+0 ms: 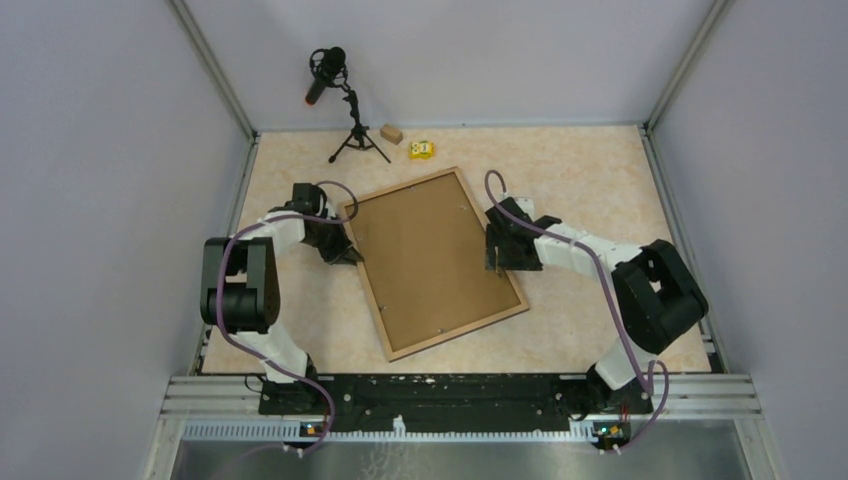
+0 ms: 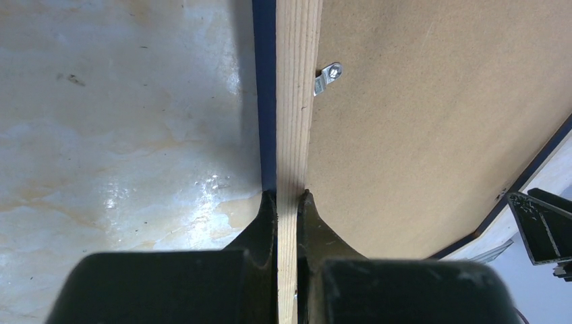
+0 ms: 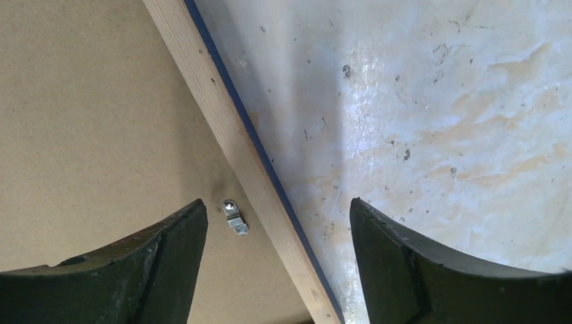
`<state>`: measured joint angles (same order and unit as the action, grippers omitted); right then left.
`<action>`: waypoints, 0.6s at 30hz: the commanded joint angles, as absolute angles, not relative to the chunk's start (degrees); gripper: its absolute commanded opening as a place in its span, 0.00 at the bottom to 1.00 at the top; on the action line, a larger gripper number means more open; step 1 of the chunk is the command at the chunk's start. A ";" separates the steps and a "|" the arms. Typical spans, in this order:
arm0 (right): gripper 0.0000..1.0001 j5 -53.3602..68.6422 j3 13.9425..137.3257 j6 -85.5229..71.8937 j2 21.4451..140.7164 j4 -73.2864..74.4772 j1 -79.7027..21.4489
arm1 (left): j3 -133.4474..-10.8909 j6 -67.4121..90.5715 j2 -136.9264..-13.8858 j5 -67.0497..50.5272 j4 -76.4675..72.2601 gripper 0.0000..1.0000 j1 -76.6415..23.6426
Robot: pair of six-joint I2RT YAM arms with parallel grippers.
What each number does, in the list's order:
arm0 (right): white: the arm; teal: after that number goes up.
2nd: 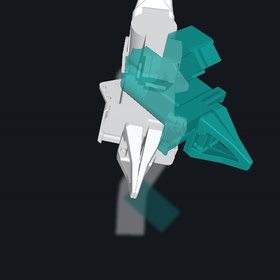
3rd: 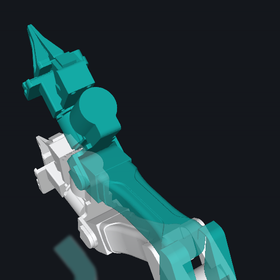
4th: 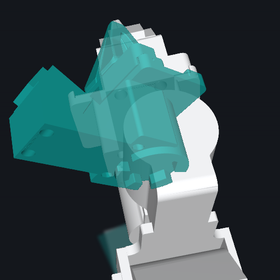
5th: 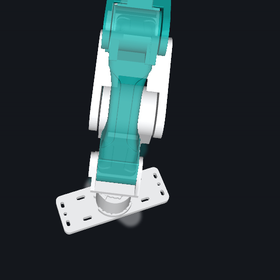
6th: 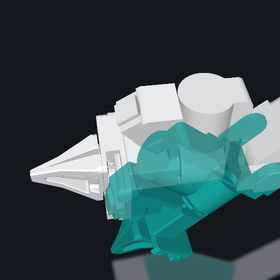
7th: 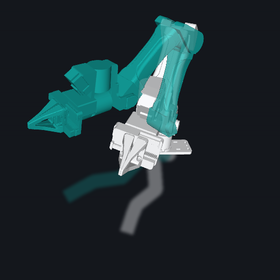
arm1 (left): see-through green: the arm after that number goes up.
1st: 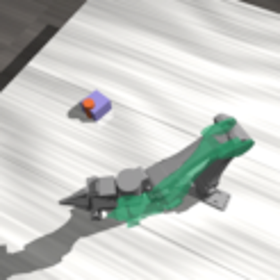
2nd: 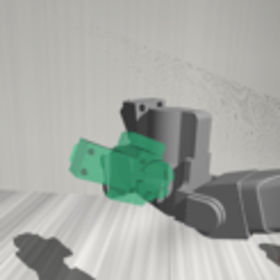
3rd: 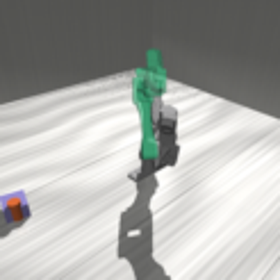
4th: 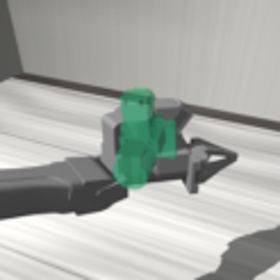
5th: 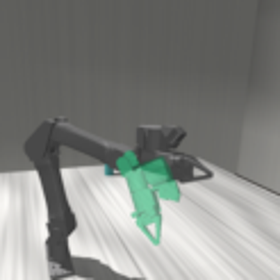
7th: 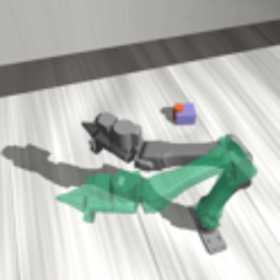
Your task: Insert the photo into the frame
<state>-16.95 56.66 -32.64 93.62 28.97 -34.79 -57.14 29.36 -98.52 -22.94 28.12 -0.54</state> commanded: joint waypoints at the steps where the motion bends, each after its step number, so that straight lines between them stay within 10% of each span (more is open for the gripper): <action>1: 0.73 -16.94 55.58 -33.42 89.21 28.72 -35.96 | -55.38 30.77 -99.78 -23.14 23.20 0.00 -0.38; 18: 0.60 -15.72 55.79 -29.80 94.41 28.83 -36.02 | -55.63 30.50 -99.58 -22.50 23.55 0.00 1.76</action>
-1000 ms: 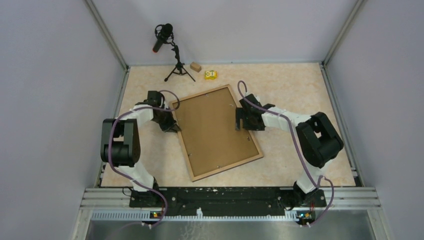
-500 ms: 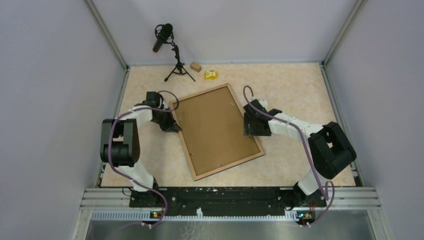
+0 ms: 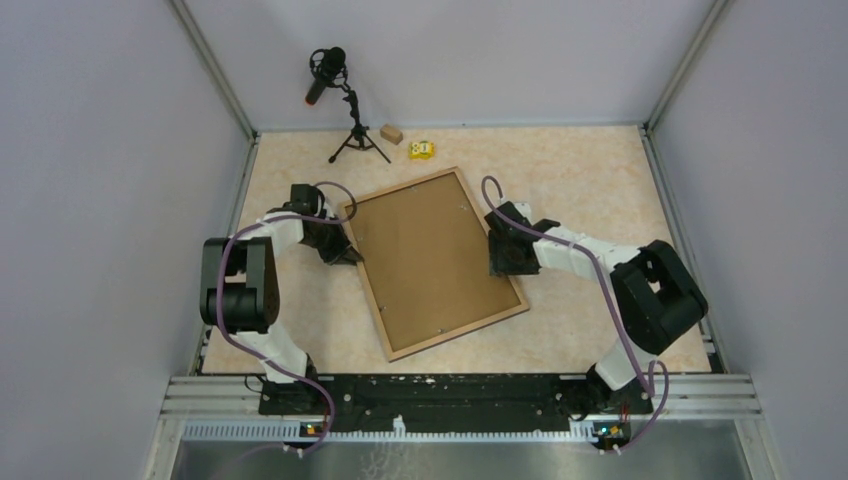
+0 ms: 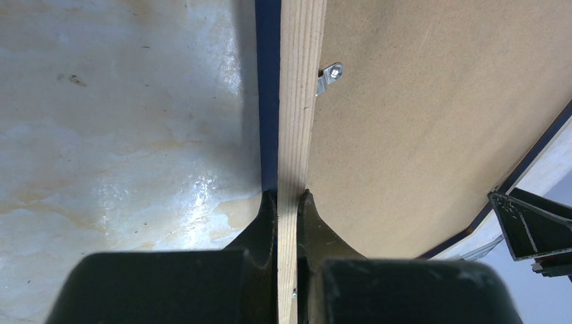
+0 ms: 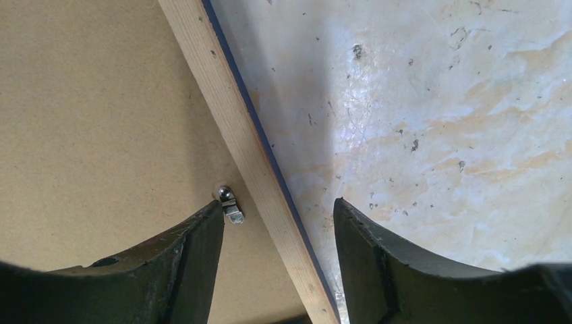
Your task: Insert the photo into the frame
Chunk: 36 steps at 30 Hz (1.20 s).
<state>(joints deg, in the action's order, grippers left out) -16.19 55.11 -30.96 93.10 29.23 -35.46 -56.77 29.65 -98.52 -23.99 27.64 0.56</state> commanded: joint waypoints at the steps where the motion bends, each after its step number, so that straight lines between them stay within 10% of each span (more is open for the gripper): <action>1: 0.58 -15.73 55.90 -29.81 94.66 28.75 -36.03 | -55.63 30.50 -99.57 -22.39 23.53 0.00 1.76; 23: 0.27 -15.92 57.46 -24.29 98.48 29.40 -36.07 | -55.63 30.59 -99.75 -22.87 23.38 0.00 2.32; 33: 0.24 -15.53 58.19 -21.71 97.81 28.23 -36.04 | -55.59 30.48 -99.76 -22.98 23.29 0.00 2.63; 36: 0.40 -16.62 59.33 -21.94 95.92 30.72 -36.12 | -55.51 29.95 -99.38 -23.46 22.88 0.00 2.64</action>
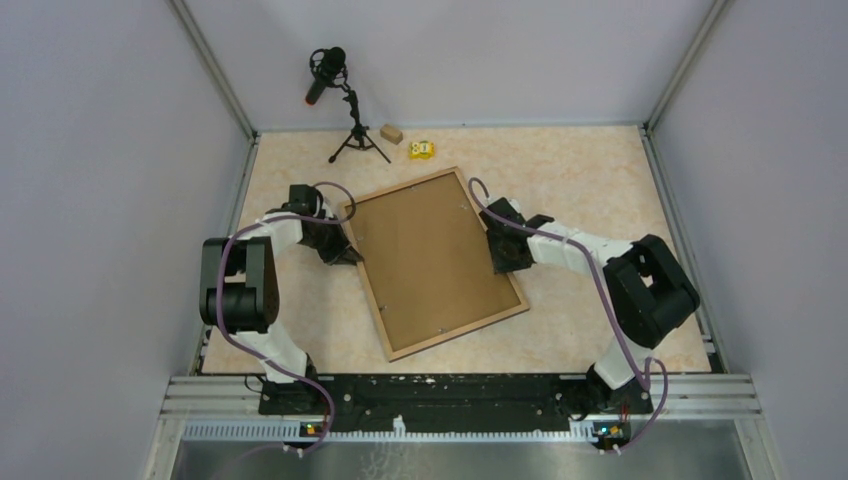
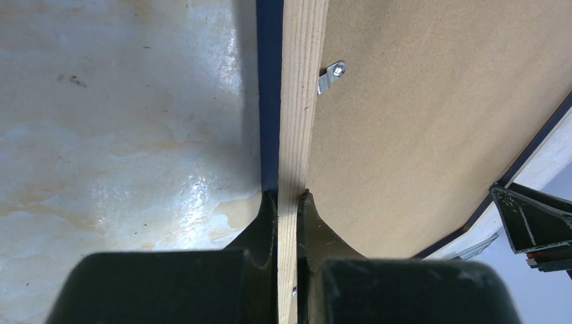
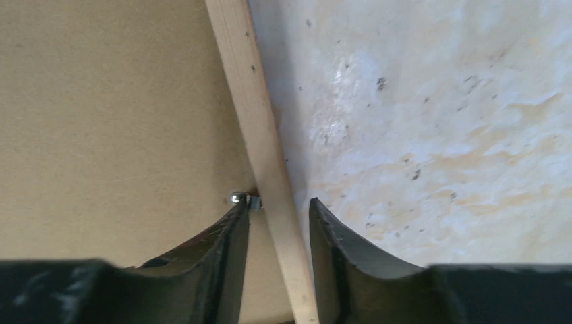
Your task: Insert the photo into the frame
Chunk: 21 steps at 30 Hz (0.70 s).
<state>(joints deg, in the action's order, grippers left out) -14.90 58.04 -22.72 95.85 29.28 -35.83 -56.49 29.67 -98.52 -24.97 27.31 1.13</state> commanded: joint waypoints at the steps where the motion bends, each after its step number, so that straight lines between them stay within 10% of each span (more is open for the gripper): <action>1: 0.48 -17.40 60.08 -22.04 95.09 31.95 -36.19 | -55.35 29.78 -99.17 -23.42 22.65 0.00 2.71; 7: 0.70 -20.75 66.39 -22.17 92.63 34.71 -36.12 | -54.98 28.59 -98.18 -24.49 21.66 0.00 2.73; 21: 0.82 -20.11 103.25 -20.05 112.49 30.32 -34.58 | -53.63 25.56 -97.07 -29.48 18.17 0.00 4.12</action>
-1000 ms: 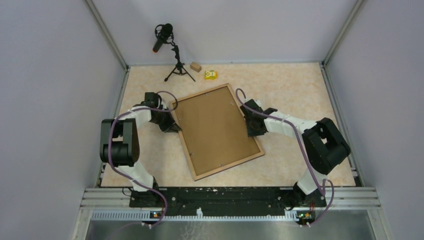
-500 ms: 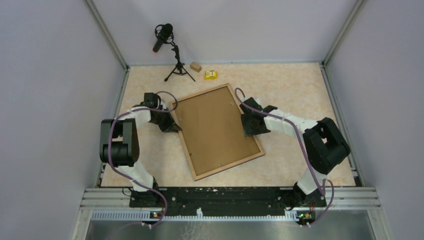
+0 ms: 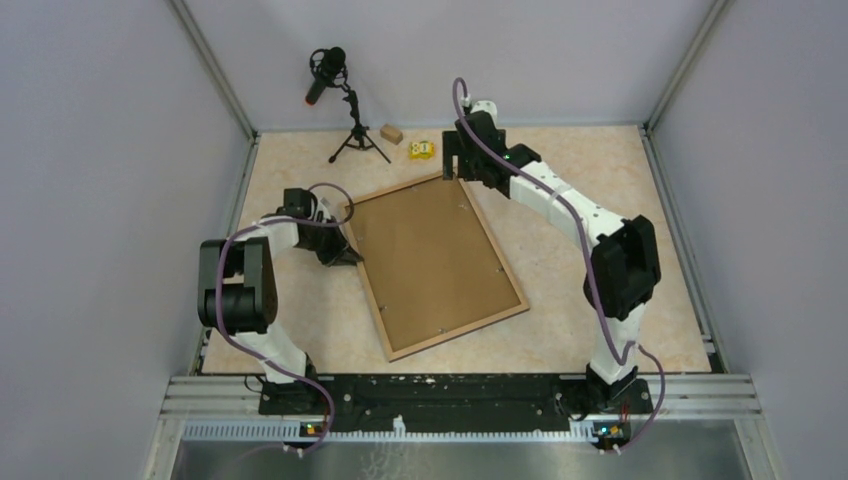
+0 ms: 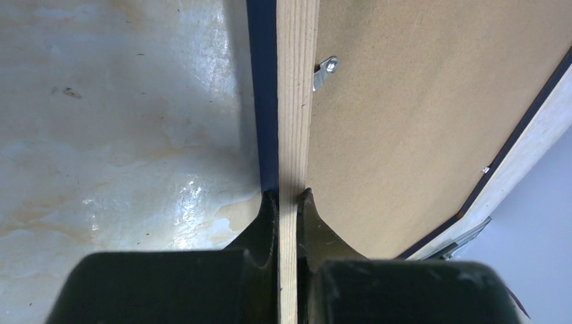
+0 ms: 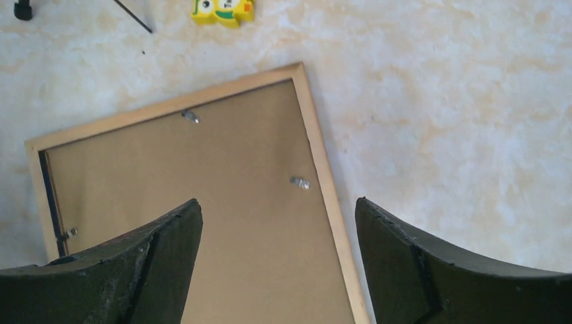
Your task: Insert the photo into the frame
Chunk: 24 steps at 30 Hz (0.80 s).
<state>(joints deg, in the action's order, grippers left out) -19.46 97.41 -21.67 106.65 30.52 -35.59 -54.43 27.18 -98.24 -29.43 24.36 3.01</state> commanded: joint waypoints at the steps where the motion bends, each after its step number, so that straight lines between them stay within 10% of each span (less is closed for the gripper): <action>1: 0.82 -19.67 102.74 -19.44 113.33 29.11 -34.47 | -53.55 25.39 -97.04 -30.07 17.85 0.00 4.21; 24: 0.64 -14.08 94.41 -16.26 123.31 22.89 -31.05 | -53.04 25.23 -97.42 -34.16 16.09 0.00 4.66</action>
